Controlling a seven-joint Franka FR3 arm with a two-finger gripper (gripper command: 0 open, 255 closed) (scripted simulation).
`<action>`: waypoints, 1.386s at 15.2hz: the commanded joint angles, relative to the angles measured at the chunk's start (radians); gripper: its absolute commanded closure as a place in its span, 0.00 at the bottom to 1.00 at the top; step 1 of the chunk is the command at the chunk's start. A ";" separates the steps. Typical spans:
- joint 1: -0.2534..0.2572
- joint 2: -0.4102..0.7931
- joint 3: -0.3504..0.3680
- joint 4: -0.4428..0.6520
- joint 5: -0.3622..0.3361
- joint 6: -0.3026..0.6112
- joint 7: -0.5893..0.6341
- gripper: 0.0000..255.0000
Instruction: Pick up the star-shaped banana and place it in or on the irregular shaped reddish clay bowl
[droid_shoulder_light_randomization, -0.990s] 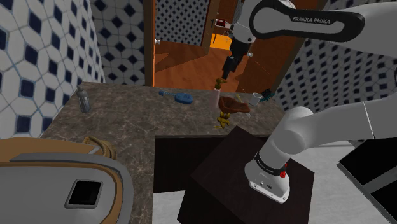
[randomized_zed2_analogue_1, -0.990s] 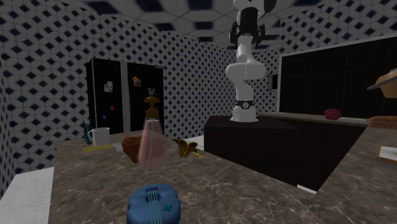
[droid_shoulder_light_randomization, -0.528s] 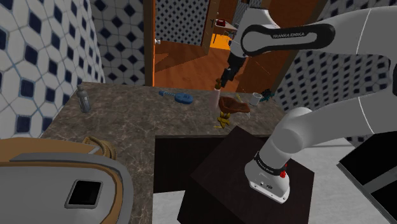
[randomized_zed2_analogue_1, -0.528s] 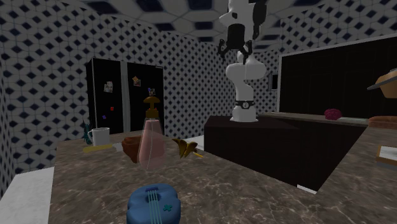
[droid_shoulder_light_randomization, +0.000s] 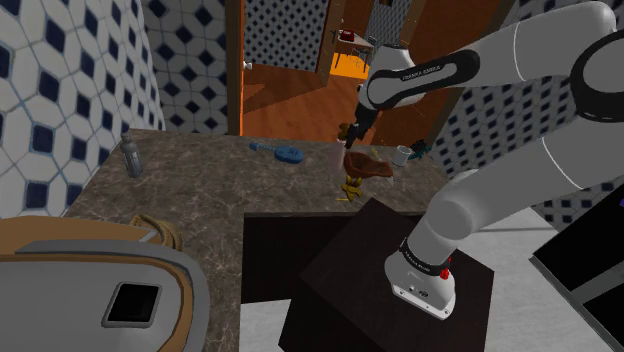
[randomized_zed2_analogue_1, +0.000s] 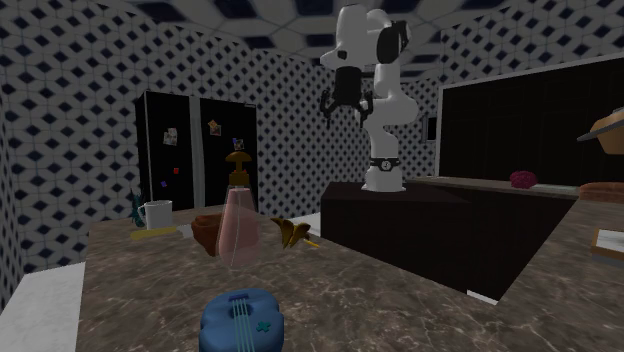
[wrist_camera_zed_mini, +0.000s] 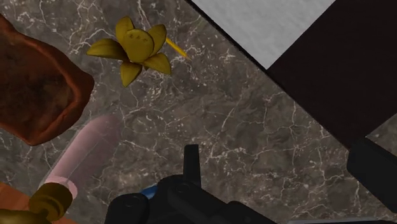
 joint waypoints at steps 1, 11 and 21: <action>-0.007 0.070 -0.029 -0.004 0.000 0.076 -0.019 0.00; -0.010 0.473 -0.162 0.084 0.190 0.380 -0.242 0.00; -0.182 0.839 -0.042 0.271 0.535 0.522 -0.545 0.00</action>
